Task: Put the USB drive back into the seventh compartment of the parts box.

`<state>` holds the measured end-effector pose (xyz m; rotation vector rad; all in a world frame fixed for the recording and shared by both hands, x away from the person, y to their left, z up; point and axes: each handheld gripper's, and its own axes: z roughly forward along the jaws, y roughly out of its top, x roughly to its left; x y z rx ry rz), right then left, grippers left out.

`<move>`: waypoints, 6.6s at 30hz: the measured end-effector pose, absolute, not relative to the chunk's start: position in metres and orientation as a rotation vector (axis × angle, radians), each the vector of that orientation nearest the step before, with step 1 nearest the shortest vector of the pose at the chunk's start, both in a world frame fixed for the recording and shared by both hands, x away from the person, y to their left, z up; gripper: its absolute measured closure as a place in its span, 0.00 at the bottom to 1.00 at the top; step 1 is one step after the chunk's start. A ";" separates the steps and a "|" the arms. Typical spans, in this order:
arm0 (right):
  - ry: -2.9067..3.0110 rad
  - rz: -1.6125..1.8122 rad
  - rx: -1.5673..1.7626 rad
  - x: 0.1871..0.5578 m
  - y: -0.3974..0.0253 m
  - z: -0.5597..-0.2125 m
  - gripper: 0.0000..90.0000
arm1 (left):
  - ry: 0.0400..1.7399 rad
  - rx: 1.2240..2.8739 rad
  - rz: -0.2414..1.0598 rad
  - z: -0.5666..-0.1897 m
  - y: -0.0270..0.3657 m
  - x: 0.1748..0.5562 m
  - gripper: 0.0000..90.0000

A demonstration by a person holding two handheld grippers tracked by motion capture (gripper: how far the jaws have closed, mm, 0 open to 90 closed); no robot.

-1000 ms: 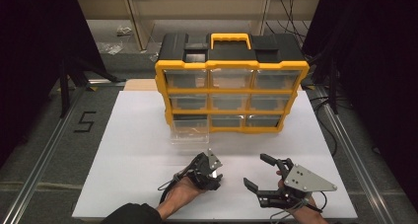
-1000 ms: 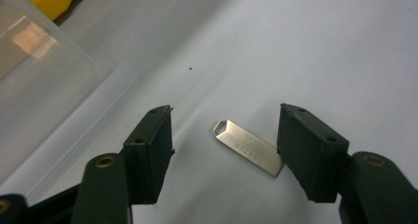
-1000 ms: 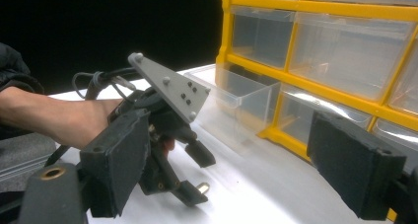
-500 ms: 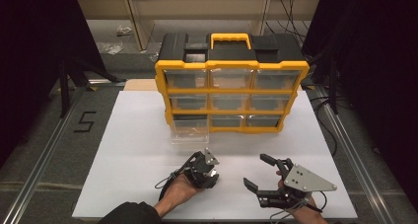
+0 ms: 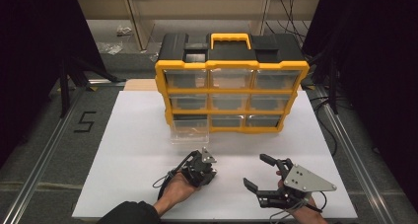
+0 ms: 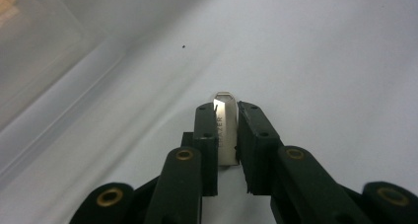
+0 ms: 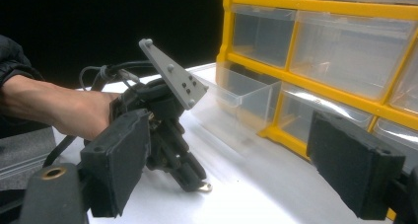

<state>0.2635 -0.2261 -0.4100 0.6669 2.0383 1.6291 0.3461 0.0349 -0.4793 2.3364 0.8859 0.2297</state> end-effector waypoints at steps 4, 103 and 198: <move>2.037 1.630 0.667 0.263 -0.226 -0.410 0.20 | 0.867 2.319 0.227 -0.476 0.035 0.345 0.87; 2.037 1.634 0.672 0.264 -0.226 -0.410 0.20 | 0.714 1.996 0.457 -0.429 0.062 0.338 0.87; 2.039 1.632 0.676 0.264 -0.225 -0.410 0.20 | 1.058 1.808 0.587 -0.415 0.136 0.383 0.87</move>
